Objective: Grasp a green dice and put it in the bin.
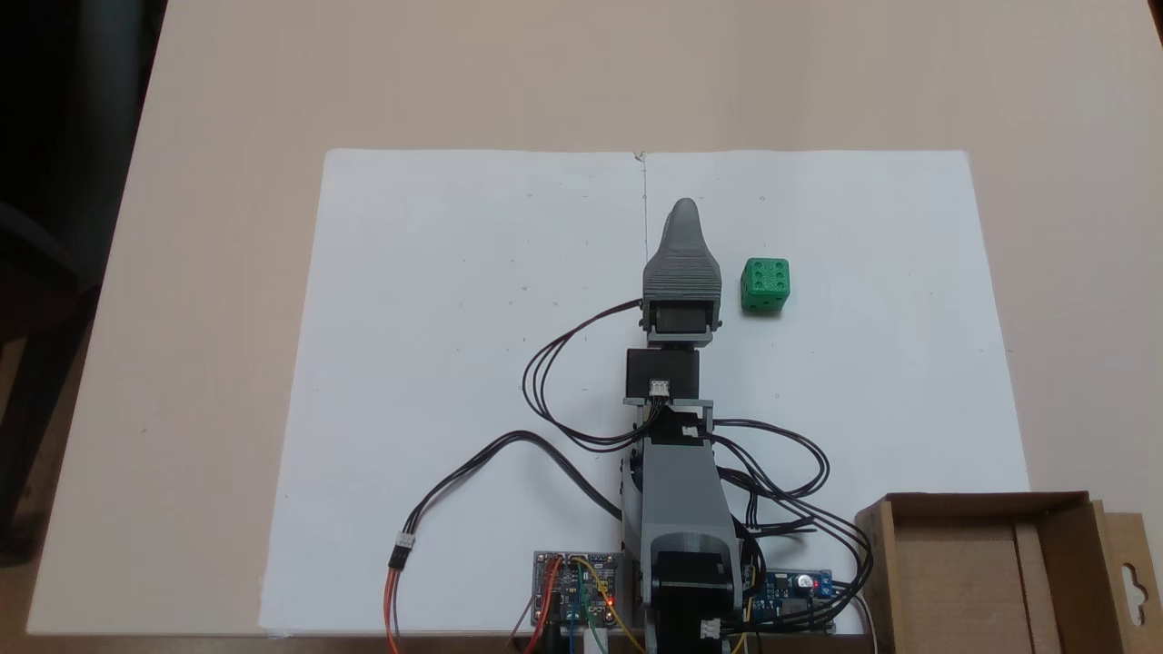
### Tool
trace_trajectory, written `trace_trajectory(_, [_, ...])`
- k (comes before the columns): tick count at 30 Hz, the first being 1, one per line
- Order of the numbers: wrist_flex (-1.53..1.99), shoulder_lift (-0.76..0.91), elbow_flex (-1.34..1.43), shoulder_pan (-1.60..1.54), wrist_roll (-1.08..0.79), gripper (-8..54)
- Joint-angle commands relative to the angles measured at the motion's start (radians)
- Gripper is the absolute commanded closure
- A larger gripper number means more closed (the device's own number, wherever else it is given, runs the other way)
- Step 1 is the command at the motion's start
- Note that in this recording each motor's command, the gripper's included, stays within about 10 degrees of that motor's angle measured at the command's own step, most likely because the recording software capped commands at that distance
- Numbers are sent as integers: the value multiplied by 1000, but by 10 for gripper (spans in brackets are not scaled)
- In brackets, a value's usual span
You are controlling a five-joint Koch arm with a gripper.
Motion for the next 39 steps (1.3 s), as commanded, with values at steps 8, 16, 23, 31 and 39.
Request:
trace_trajectory(8, [-175,110,175,-2,-14,1])
trace_trajectory(16, [-175,109,175,2,-25,7])
trace_trajectory(23, [-175,110,175,-3,-26,17])
trace_trajectory(31, [83,112,-84,110,-57,12])
trace_trajectory(39, [650,117,-417,110,-54,17])
